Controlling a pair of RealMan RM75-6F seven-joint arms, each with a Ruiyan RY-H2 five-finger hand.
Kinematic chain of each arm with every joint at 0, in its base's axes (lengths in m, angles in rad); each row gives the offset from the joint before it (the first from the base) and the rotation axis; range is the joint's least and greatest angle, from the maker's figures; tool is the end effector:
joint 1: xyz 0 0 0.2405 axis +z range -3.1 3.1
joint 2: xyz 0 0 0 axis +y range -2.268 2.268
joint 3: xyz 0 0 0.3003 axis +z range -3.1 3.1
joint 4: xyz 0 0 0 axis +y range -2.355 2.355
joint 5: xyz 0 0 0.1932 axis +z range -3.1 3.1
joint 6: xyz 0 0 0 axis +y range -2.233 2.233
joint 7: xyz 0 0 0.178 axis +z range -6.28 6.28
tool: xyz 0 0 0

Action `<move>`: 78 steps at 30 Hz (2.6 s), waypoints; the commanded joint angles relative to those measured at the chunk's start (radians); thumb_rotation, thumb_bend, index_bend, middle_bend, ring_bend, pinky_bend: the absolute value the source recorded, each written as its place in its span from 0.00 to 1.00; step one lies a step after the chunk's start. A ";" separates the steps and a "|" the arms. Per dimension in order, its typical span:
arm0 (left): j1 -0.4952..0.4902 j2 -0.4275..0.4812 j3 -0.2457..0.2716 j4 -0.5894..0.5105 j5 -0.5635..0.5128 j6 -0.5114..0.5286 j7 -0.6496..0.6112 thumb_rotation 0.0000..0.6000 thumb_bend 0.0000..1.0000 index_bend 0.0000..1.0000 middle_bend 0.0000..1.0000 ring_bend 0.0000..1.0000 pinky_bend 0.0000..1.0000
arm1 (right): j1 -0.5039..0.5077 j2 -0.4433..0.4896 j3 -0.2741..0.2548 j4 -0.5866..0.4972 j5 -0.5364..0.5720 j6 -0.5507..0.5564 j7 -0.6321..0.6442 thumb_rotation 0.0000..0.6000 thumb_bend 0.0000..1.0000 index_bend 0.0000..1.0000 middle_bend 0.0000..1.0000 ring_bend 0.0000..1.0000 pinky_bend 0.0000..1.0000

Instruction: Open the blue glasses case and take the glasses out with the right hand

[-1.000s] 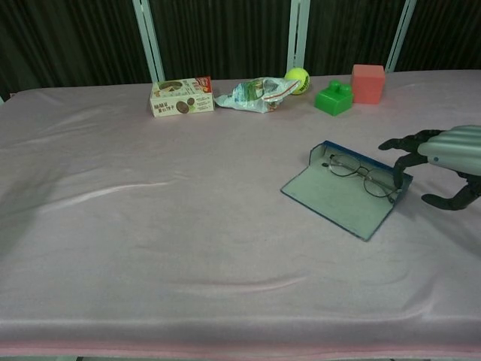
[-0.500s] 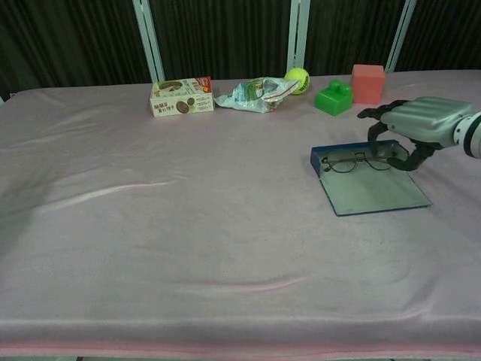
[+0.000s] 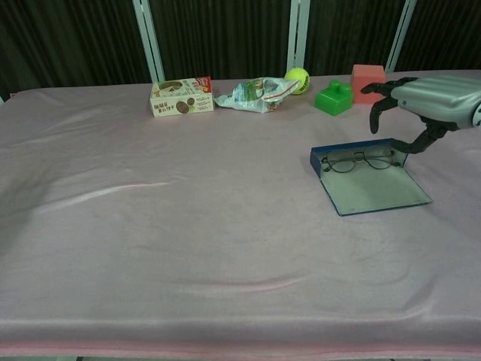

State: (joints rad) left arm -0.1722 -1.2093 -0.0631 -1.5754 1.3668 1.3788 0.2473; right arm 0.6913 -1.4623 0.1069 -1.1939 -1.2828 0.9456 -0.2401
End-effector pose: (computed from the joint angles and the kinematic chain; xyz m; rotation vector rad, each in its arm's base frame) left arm -0.3520 0.2491 0.1567 -1.4463 -0.8360 -0.7073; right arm -0.2580 -0.4283 0.0453 1.8464 -0.6760 0.7035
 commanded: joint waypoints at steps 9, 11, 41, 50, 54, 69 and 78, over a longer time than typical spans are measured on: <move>-0.003 -0.003 -0.001 0.002 -0.010 -0.009 0.007 1.00 0.41 0.00 0.00 0.00 0.05 | 0.083 -0.128 0.060 0.147 0.088 -0.130 -0.014 1.00 0.53 0.52 0.07 0.03 0.00; -0.003 -0.003 -0.001 0.003 -0.011 -0.010 0.007 1.00 0.41 0.00 0.00 0.00 0.05 | 0.088 -0.143 0.059 0.162 0.091 -0.138 -0.021 1.00 0.53 0.52 0.07 0.03 0.00; -0.005 0.000 -0.001 0.005 -0.011 -0.012 0.002 1.00 0.41 0.00 0.00 0.00 0.05 | 0.124 -0.200 0.085 0.241 0.165 -0.189 -0.074 1.00 0.53 0.59 0.08 0.03 0.00; -0.005 0.001 0.000 0.005 -0.012 -0.013 0.001 1.00 0.41 0.00 0.00 0.00 0.05 | 0.124 -0.198 0.086 0.237 0.177 -0.189 -0.087 1.00 0.53 0.61 0.08 0.03 0.00; -0.004 0.001 0.000 0.005 -0.013 -0.012 0.001 1.00 0.41 0.00 0.00 0.00 0.05 | 0.123 -0.200 0.086 0.238 0.181 -0.193 -0.087 1.00 0.53 0.62 0.08 0.03 0.00; -0.002 0.002 0.001 0.006 -0.008 -0.006 -0.006 1.00 0.41 0.00 0.00 0.00 0.05 | 0.108 -0.227 0.098 0.254 0.122 -0.093 -0.012 1.00 0.53 0.78 0.17 0.10 0.00; -0.002 0.001 0.001 0.007 -0.006 -0.007 -0.006 1.00 0.41 0.00 0.00 0.00 0.05 | 0.080 -0.307 0.080 0.355 -0.034 0.129 0.115 1.00 0.53 0.78 0.18 0.11 0.00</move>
State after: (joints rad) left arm -0.1746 -1.2085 -0.0617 -1.5680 1.3608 1.3720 0.2410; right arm 0.7826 -1.7373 0.1960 -0.8797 -1.2688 1.0135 -0.1611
